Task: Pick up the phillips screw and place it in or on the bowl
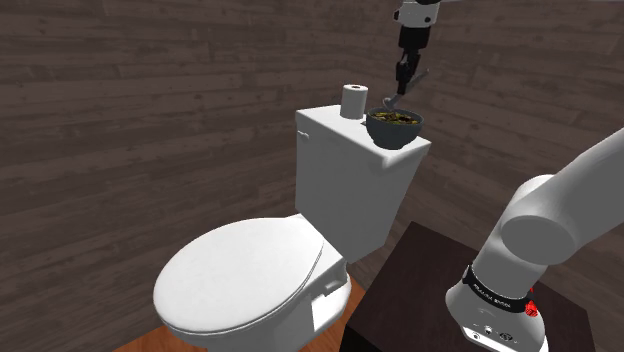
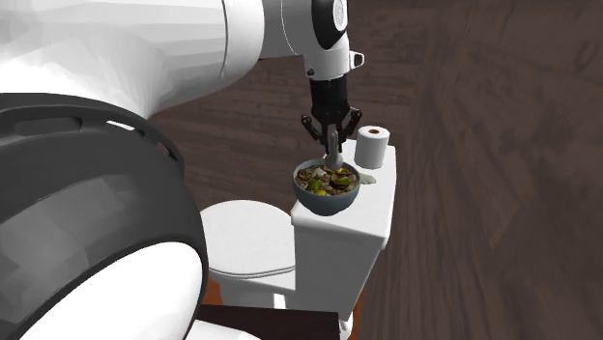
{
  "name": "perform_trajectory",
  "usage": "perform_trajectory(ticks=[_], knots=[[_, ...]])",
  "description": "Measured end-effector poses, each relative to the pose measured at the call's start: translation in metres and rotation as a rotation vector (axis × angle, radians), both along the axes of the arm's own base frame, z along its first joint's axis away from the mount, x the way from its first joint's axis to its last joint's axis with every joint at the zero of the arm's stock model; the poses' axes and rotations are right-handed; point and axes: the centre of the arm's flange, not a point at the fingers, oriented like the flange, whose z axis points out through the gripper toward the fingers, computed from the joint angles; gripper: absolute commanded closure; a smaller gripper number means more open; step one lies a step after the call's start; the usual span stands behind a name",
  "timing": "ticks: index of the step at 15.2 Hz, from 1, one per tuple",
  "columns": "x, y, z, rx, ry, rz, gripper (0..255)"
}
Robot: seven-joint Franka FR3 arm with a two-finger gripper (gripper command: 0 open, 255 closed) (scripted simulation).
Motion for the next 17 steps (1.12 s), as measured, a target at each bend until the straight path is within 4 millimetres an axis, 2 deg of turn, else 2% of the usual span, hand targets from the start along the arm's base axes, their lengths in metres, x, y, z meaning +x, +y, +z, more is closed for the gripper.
perform_trajectory(ticks=[3, 9, 15, 16, 17], knots=[[-0.002, -0.001, -0.011, -0.004, -0.009, -0.002, 255], [0.0, 0.001, -0.046, 0.0, 0.0, 0.0, 255], [0.0, 0.0, -0.049, -0.001, -0.003, -0.001, 255], [0.0, 0.0, -0.049, -0.001, -0.003, -0.001, 0], [0.0, 0.0, -0.05, -0.001, -0.001, 0.0, 0]])
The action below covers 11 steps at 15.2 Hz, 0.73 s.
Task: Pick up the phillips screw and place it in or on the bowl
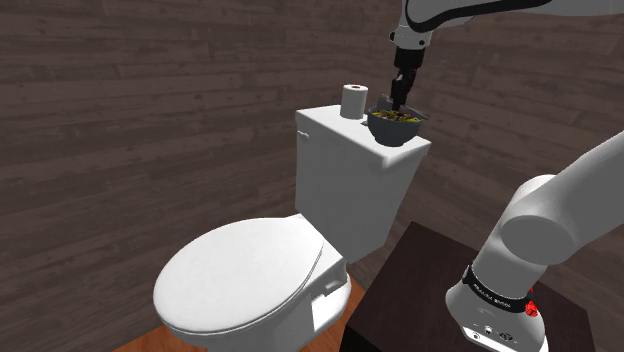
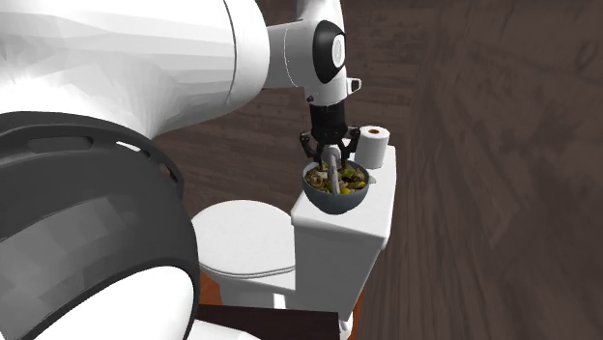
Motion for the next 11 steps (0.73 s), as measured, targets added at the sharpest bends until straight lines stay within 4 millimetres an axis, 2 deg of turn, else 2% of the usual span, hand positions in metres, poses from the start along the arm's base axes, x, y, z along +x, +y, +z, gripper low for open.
perform_trajectory(ticks=[5, 9, 11], knots=[[0.0, 0.0, -0.001, 0.001, 0.001, 0.0, 0], [0.001, 0.005, 0.037, 0.0, 0.001, 0.0, 0], [-0.001, 0.006, 0.046, 0.0, 0.001, 0.0, 0]])
